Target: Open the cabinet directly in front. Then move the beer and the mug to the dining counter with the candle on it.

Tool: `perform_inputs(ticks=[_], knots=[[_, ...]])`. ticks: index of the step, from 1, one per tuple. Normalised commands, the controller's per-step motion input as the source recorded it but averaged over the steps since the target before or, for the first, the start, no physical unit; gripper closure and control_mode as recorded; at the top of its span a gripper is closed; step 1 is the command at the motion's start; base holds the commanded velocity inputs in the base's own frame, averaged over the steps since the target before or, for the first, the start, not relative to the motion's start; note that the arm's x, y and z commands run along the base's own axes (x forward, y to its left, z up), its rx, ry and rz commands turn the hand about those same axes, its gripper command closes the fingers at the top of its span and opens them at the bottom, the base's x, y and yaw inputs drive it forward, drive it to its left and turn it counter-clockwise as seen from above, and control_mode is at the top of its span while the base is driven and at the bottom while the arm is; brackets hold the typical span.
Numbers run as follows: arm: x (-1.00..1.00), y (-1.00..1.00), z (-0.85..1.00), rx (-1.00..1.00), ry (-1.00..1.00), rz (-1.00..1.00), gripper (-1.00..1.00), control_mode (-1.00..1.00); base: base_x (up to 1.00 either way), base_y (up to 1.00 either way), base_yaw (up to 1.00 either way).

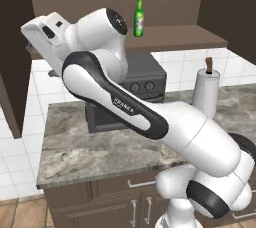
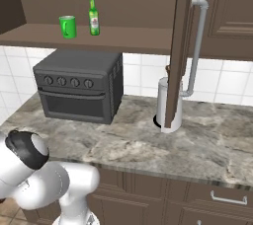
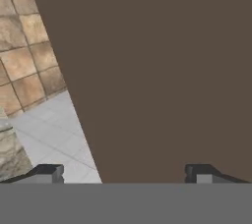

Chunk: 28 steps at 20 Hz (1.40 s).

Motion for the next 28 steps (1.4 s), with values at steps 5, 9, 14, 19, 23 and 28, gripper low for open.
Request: perform_inputs(ticks=[5,9,14,19,23,28], knots=[[-0.06,-0.90,0.25,0.00,0.00,-0.20,-1.00,-1.00,0.00,0.00,0.00],[-0.04,-1.00,0.49,0.06,0.04,-0.23,-1.00,-1.00,0.00,0.00,0.00],[-0.15,-1.00,0.53,0.21,0.15,-0.30,-1.00,-1.00,0.00,0.00,0.00],[-0.46,-0.90,0.07,0.29,0.16,-0.40,-1.00,-1.00,0.00,0.00,0.00],[-0.67,-0.56,-0.40,0.25,0.08,-0.44,-1.00,-1.00,0.00,0.00,0.00],[-0.62,-0.35,-0.51,0.24,0.04,-0.42,-1.00,-1.00,0.00,0.00,0.00]])
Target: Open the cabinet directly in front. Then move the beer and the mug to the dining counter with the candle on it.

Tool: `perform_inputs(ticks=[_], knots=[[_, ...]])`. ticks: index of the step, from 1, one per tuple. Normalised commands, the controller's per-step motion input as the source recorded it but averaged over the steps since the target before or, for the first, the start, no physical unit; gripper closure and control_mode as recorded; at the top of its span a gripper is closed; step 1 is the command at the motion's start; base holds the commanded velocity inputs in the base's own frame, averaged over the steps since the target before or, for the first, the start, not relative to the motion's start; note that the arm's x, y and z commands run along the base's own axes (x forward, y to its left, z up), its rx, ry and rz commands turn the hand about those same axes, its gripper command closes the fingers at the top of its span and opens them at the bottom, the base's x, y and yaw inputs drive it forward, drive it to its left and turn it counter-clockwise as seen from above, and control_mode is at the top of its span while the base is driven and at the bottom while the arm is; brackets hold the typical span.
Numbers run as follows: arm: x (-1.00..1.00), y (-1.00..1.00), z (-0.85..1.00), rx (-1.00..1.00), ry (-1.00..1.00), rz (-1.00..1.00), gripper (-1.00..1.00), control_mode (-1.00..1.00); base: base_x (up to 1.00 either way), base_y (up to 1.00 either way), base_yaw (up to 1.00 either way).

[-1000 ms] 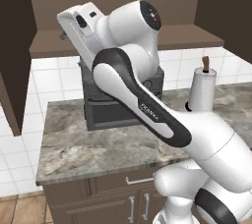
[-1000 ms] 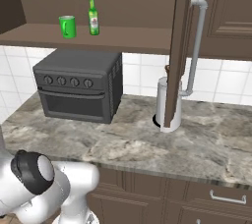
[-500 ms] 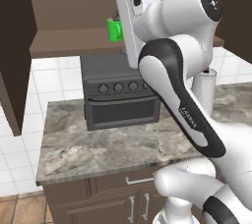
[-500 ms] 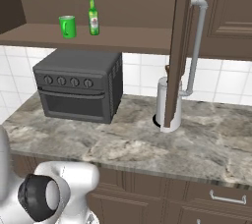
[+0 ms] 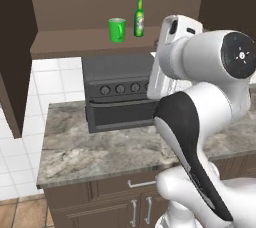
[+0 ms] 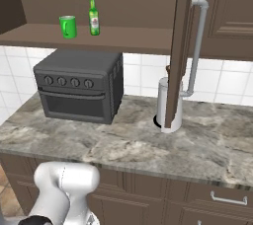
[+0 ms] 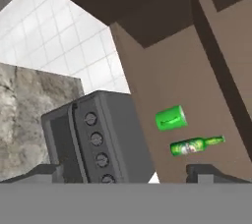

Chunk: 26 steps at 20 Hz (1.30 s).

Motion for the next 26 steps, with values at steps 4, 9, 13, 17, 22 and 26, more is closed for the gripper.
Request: perform_inputs(ticks=[4,9,13,17,22,26], knots=[[-0.16,-0.62,0.00,0.39,0.15,-0.43,-1.00,-1.00,0.00,0.00,0.00],[0.00,-0.87,0.19,0.49,0.08,-0.46,-1.00,-1.00,0.00,0.00,0.00],[0.04,-0.52,0.07,0.46,0.09,-0.38,-1.00,-1.00,0.00,0.00,0.00],[0.01,-0.16,0.00,0.40,0.11,-0.26,-1.00,-1.00,0.00,0.00,0.00],[0.00,-0.04,0.00,0.40,0.06,-0.15,-1.00,-1.00,0.00,0.00,0.00],[0.00,0.00,0.00,0.40,0.00,-0.06,-1.00,-1.00,0.00,0.00,0.00]])
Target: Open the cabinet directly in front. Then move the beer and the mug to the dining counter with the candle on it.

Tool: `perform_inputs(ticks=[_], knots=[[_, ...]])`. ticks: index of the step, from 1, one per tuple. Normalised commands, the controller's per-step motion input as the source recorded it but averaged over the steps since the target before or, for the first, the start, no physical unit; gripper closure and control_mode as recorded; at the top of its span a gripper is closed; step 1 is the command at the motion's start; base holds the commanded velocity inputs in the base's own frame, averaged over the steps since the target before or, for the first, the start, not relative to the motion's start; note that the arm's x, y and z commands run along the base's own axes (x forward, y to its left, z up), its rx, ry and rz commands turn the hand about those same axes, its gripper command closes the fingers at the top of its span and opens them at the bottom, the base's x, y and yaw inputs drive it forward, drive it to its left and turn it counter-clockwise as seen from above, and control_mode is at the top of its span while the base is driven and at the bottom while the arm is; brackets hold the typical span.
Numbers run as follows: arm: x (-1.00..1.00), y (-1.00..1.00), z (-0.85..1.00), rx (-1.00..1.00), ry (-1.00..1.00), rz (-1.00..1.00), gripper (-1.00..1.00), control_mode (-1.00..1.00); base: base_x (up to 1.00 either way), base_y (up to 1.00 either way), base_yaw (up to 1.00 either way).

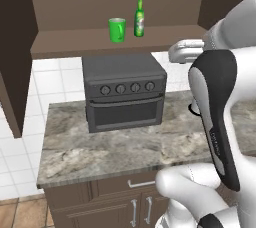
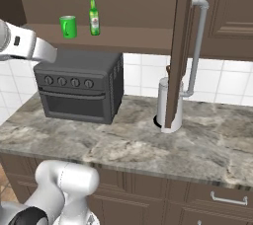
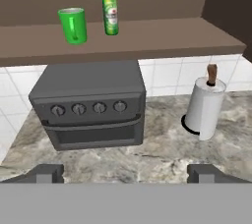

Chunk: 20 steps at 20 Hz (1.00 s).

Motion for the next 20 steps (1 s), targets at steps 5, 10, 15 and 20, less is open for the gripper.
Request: perform_inputs(ticks=[5,10,15,20], knots=[[-0.01,0.00,-0.01,0.27,0.00,0.00,-1.00,-1.00,0.00,0.00,0.00],[-0.05,0.05,-0.15,0.00,0.00,0.02,-1.00,-1.00,0.00,0.00,0.00],[0.04,0.37,-0.03,-0.07,0.03,0.00,-1.00,-1.00,0.00,0.00,0.00],[0.16,0.40,0.00,-0.15,0.07,0.00,-1.00,-1.00,0.00,0.00,0.00]])
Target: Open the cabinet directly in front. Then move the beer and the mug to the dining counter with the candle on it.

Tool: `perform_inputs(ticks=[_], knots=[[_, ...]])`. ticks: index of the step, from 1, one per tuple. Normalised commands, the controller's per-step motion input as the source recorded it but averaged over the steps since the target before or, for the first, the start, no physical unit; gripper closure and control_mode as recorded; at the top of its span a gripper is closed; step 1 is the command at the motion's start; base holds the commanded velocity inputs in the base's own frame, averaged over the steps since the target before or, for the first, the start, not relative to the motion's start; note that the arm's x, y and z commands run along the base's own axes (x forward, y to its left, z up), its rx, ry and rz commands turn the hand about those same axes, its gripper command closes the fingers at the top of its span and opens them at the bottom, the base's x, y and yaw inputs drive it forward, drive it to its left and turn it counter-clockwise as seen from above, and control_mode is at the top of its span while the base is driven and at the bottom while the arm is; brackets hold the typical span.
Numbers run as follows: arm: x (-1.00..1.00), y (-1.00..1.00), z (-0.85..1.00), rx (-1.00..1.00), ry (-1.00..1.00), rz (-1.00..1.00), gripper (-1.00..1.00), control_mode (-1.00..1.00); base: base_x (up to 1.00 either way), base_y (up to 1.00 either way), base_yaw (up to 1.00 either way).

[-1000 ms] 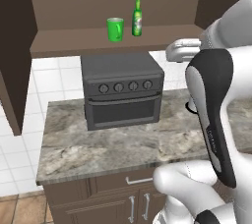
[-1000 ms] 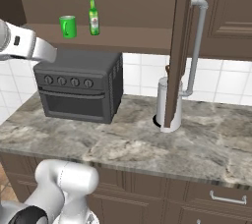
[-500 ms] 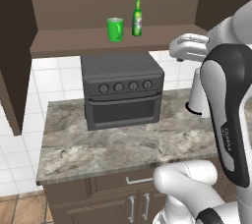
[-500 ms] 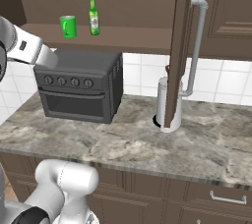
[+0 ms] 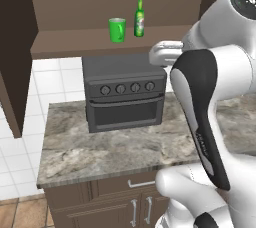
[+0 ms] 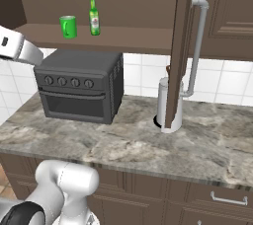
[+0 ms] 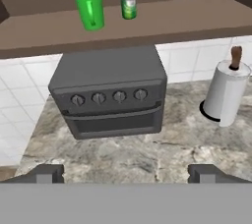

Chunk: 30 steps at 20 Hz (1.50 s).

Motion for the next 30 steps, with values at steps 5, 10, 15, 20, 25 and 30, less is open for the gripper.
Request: perform_inputs(ticks=[5,10,15,20,25,30], knots=[[0.23,0.19,0.00,-0.12,0.05,0.00,-1.00,-1.00,0.00,0.00,0.00],[0.20,0.00,0.00,-0.03,0.00,0.00,-1.00,-1.00,0.00,0.00,0.00],[0.19,0.00,0.00,0.00,0.00,0.00,-1.00,-1.00,0.00,0.00,0.00],[0.30,0.00,0.00,0.00,0.00,0.00,-1.00,-1.00,0.00,0.00,0.00],[0.29,0.00,0.00,0.00,0.00,0.00,-1.00,-1.00,0.00,0.00,0.00],[0.25,0.05,0.00,0.00,0.00,0.00,-1.00,-1.00,0.00,0.00,0.00]])
